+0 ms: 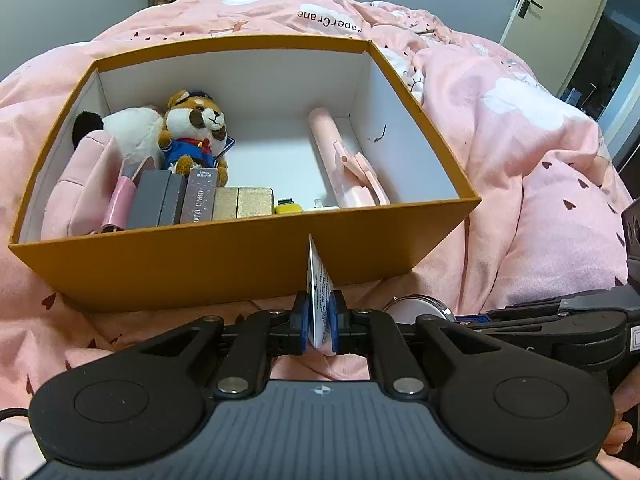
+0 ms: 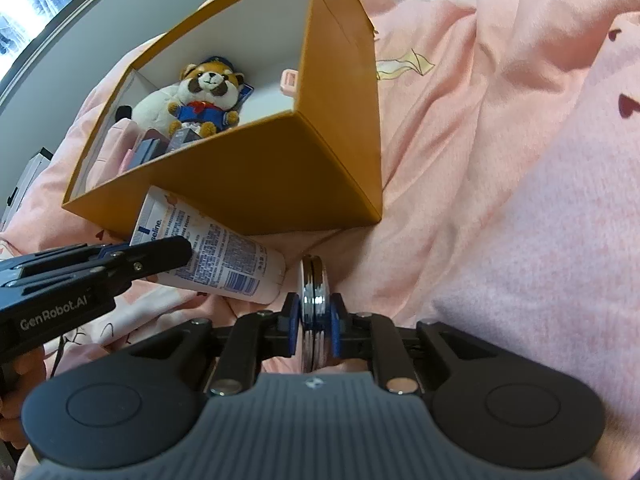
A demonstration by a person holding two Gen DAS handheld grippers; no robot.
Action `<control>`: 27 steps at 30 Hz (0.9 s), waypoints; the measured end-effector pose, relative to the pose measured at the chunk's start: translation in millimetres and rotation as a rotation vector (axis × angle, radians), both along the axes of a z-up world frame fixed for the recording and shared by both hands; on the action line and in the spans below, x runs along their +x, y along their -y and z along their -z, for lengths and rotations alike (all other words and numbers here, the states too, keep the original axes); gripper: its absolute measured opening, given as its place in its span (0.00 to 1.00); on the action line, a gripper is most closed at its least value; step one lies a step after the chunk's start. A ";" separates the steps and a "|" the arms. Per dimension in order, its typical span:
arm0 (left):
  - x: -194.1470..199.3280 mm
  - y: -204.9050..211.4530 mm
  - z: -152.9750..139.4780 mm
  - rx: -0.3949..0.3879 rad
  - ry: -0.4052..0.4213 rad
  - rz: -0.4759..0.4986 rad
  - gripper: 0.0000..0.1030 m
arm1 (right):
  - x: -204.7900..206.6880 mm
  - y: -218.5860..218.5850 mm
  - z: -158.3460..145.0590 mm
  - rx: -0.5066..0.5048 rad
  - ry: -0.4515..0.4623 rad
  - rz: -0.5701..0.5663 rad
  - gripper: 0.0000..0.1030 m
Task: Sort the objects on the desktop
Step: 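Lift the lotion tube and compact mirror off the bedspread with both tools, then carry the lotion tube and mirror over the box rim with both tools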
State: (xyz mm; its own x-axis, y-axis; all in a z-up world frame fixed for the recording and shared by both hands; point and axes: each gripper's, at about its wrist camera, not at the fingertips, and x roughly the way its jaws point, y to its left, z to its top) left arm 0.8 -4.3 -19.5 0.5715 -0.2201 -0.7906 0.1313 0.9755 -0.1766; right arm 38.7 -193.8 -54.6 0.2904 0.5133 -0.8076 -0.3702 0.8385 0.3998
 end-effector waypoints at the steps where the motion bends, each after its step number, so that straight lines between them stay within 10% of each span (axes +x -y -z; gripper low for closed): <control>1: -0.6 0.0 -2.4 -0.005 0.004 0.005 0.10 | -0.2 0.8 -1.7 0.008 0.001 0.003 0.14; 27: 17.4 -28.4 -110.8 -0.133 0.230 0.018 0.09 | 14.1 3.3 -111.3 0.252 0.191 -0.010 0.14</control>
